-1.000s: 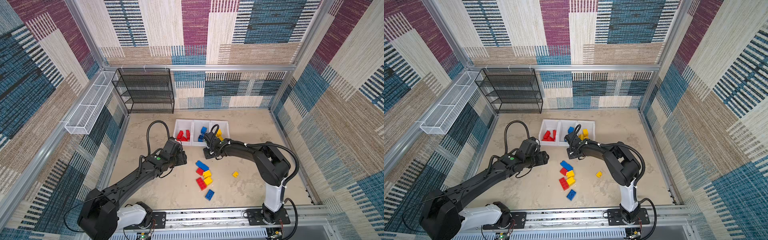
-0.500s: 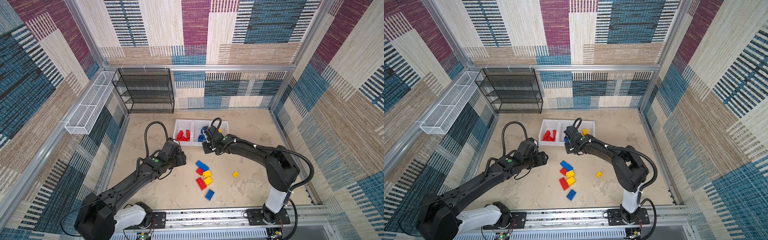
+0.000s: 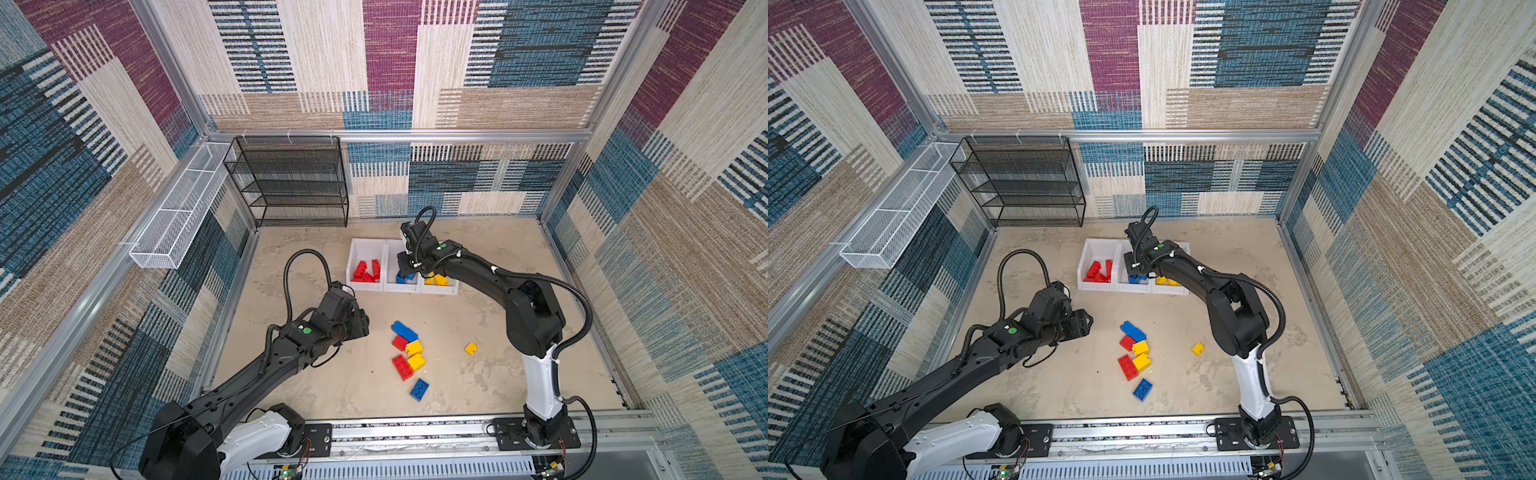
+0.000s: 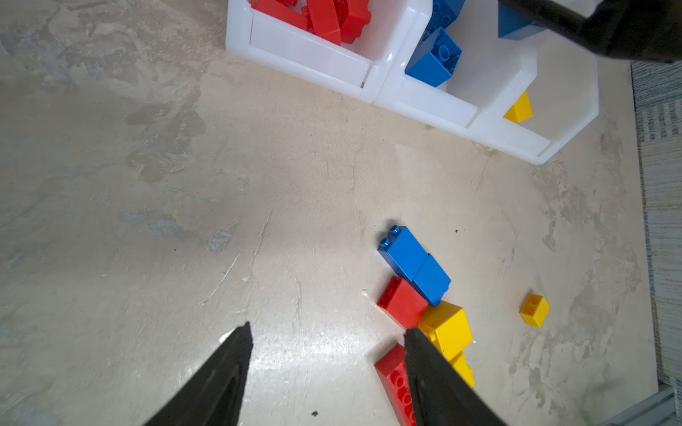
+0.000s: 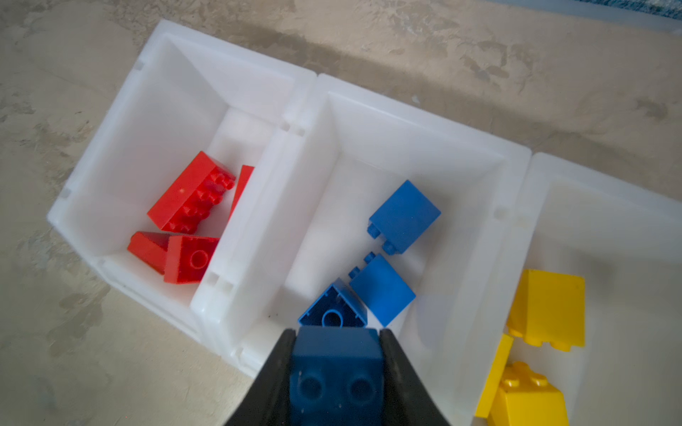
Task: Sort the legos into containers by color
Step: 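Carry the blue brick into the middle bin and release it, then lower the left gripper onto a tall blue brick and grasp while the right withdraws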
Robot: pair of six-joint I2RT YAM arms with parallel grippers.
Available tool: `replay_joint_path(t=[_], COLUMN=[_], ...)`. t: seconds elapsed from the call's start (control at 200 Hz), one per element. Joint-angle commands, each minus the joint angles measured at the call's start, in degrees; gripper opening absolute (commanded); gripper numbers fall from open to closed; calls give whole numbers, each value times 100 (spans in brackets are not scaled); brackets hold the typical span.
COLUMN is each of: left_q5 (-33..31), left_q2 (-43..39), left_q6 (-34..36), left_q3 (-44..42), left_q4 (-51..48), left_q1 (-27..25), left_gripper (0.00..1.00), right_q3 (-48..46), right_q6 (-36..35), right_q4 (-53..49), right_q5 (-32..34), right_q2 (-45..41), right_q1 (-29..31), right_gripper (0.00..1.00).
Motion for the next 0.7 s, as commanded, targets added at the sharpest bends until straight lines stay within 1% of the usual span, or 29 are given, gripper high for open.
replay_joint_path(t=[0.0, 0.05, 0.17, 0.215, 0.255, 0.386, 0.691], left_q5=[12, 18, -47, -62, -62, -58, 0], left_q2=[-16, -18, -69, -79, -85, -61, 101], left_q6=[-139, -155, -229, -236, -239, -231, -178], left_q3=[-34, -37, -82, -92, -94, -82, -35], left_q4=[-36, -55, -56, -52, -61, -57, -4], left_q1=[-2, -18, -40, -54, -59, -79, -129], left_gripper=[69, 69, 69, 69, 69, 69, 69], right_q3=[353, 533, 736, 709, 672, 520, 144], right_q6=[-114, -126, -144, -139, -129, -100, -2], right_q4=[-104, -179, -301, -281, -271, -213, -152], right_q5=[-27, -43, -34, -22, -25, -43, -139], right_q2=[214, 337, 425, 389, 350, 213, -223], right_q1=[-62, -93, -95, -92, -90, -94, -90], right_gripper=[27, 32, 53, 58, 60, 63, 63])
